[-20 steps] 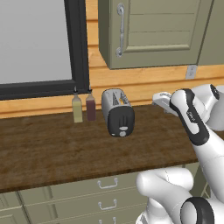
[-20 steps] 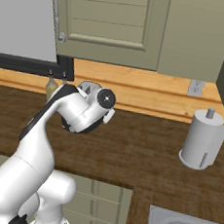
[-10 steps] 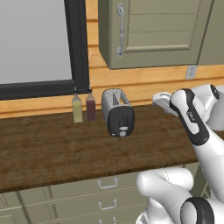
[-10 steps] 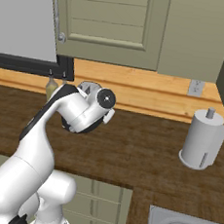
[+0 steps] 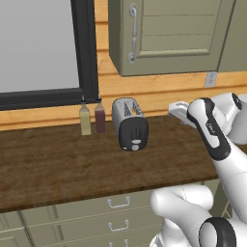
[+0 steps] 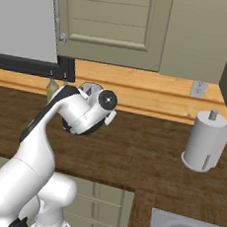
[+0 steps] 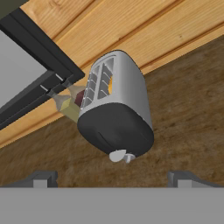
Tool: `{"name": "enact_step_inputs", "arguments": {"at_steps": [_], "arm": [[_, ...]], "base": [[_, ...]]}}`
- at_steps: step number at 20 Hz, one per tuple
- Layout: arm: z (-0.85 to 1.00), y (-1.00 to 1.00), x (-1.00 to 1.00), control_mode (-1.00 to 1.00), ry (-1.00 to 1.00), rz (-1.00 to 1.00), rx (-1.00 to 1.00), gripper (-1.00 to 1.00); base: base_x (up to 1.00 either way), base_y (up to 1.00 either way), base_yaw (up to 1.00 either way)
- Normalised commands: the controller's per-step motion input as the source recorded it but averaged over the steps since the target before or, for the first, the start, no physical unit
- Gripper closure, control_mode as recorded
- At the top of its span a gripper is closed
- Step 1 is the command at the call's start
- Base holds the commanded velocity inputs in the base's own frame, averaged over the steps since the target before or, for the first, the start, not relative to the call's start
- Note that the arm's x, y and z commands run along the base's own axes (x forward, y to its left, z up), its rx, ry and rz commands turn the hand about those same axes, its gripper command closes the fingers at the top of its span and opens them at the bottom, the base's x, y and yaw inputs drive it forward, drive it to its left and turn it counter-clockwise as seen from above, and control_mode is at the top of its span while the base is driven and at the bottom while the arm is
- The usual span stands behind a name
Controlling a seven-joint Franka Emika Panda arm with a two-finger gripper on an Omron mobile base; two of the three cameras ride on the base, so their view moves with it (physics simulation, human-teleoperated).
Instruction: Start the toaster. Once the lever pops up, take the bread to the plate on the dining counter.
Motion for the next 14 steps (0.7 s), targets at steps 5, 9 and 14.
{"name": "enact_step_inputs", "arguments": {"at_steps": [5, 9, 14], "arm": [[0.0, 0.0, 0.0, -1.0, 0.0, 0.0, 0.0, -1.0], [0.0, 0.0, 0.0, -1.0, 0.0, 0.0, 0.0, -1.0], [0.0, 0.0, 0.0, -1.0, 0.0, 0.0, 0.0, -1.0]], "base": [[0.0, 0.0, 0.0], [0.0, 0.0, 0.0], [0.0, 0.0, 0.0]]}}
